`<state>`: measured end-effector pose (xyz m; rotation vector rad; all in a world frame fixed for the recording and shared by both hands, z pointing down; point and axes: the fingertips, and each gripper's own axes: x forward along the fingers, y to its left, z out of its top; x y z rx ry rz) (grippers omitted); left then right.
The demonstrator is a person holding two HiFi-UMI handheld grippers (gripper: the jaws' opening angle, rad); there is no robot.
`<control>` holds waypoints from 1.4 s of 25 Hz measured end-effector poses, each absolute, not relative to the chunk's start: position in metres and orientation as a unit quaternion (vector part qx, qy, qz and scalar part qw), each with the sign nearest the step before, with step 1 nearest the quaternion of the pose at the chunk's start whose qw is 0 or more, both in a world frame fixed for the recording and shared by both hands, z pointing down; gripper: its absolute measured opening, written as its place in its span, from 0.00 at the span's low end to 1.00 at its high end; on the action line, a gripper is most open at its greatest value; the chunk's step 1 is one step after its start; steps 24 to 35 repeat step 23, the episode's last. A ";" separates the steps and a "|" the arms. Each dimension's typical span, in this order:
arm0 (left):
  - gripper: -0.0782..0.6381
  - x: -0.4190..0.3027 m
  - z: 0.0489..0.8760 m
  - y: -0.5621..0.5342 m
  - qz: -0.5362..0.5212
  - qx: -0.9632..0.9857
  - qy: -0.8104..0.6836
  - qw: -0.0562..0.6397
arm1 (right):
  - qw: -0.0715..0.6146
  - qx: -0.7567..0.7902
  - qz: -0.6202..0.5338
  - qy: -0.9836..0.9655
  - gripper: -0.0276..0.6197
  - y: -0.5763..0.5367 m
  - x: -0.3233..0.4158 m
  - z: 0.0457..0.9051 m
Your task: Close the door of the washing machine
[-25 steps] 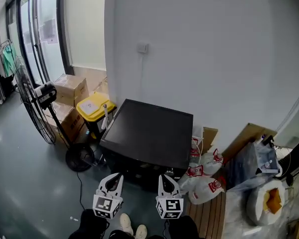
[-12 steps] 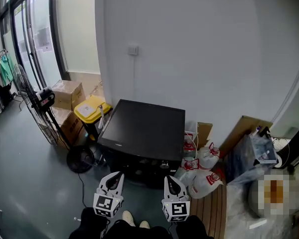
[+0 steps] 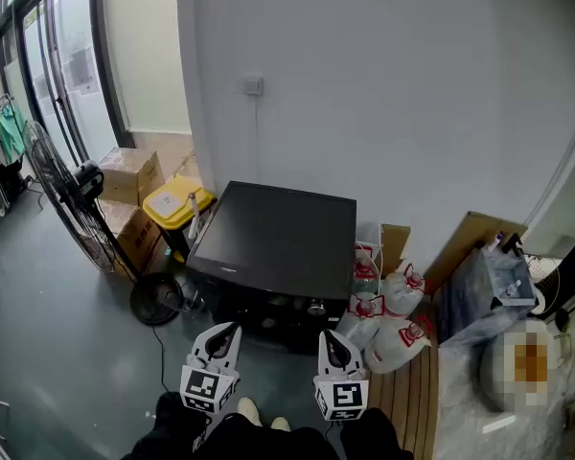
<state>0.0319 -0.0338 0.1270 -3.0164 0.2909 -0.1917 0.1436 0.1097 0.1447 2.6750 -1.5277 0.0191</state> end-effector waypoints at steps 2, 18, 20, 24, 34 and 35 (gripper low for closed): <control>0.15 0.032 0.126 -0.035 -0.062 -0.992 0.096 0.052 | 0.031 0.868 0.005 -0.495 0.07 0.109 0.144 0.144; 0.15 0.035 0.130 -0.039 -0.064 -0.993 0.092 0.047 | 0.044 0.863 0.002 -0.503 0.07 0.098 0.138 0.143; 0.15 0.036 0.131 -0.041 -0.065 -0.993 0.091 0.046 | 0.041 0.863 0.002 -0.503 0.07 0.096 0.140 0.143; 0.15 0.037 0.131 -0.042 -0.065 -0.993 0.091 0.045 | 0.037 0.863 0.003 -0.504 0.07 0.093 0.140 0.141; 0.15 0.037 0.131 -0.042 -0.065 -0.993 0.091 0.045 | 0.037 0.863 0.003 -0.504 0.07 0.093 0.140 0.141; 0.15 0.037 0.131 -0.042 -0.065 -0.993 0.091 0.045 | 0.037 0.863 0.003 -0.504 0.07 0.093 0.140 0.141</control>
